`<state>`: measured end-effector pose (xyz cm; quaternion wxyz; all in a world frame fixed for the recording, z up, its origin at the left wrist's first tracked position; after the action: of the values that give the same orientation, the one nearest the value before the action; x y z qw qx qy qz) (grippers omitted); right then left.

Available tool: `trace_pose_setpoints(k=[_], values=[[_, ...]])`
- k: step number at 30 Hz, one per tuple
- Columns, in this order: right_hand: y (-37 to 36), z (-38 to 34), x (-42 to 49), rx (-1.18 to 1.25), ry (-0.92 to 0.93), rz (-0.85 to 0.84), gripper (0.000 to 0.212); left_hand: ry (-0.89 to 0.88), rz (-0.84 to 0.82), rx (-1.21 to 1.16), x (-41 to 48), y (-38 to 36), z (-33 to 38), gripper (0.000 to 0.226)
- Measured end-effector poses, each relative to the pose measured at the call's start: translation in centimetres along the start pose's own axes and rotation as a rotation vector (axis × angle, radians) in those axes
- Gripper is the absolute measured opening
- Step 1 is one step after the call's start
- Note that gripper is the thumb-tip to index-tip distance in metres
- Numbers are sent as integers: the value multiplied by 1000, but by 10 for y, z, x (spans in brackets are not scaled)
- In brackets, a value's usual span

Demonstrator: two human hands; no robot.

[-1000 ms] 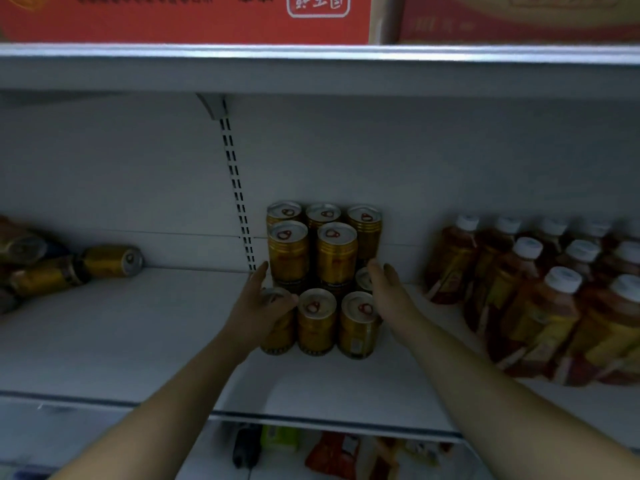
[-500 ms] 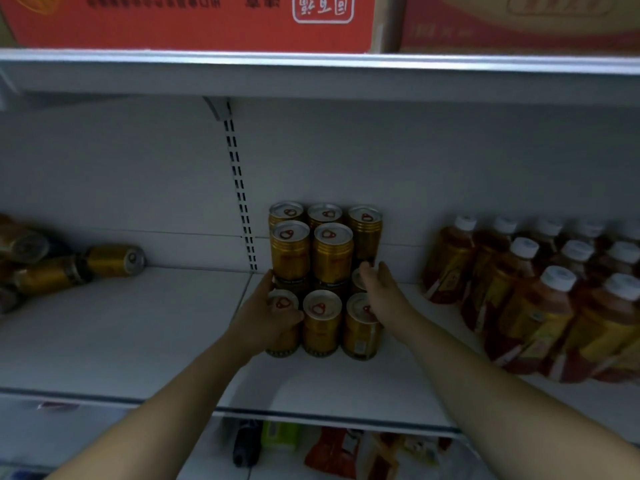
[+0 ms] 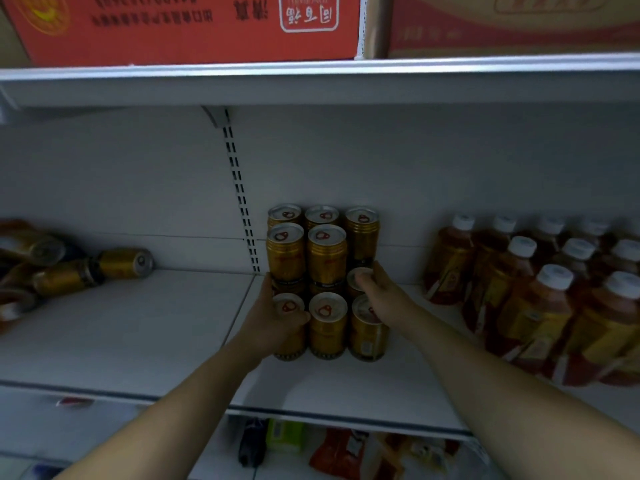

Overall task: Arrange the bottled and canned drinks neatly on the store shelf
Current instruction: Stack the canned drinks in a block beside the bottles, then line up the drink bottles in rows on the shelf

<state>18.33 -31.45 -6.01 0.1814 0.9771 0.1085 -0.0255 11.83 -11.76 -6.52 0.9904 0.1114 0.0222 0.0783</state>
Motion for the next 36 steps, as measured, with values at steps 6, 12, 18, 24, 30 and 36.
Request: trace_pose_setpoints(k=[6, 12, 18, 24, 30, 36], values=[[15, -14, 5, -284, 147, 74, 53, 109, -84, 148, 2, 17, 11, 72], [28, -85, 10, -675, 253, 181, 78, 46, -110, 597, 16, 73, 36, 90], [-35, -159, 2, -882, 363, 65, 76, -110, -188, 959, -5, 142, 46, 83], [-188, -211, -3, -925, 459, -125, 80, -61, -113, 1131, -49, 260, 11, 82], [-342, -252, -13, -941, 551, -247, 75, 52, -23, 1189, -96, 394, -35, 79], [-456, -272, 0, -982, 618, -340, 55, 134, 93, 1184, -121, 492, -70, 78]])
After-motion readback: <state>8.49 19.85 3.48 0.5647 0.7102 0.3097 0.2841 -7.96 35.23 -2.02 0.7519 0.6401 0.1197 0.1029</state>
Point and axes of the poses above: each hand's wrist, its own x-axis towards the middle knuckle, its own y-axis out of the back of the hand, z = x × y, the point moved 2 cm from there along x, towards the middle knuckle, and after that the axes turned 3 degrees about z, right-handed, at the moved point
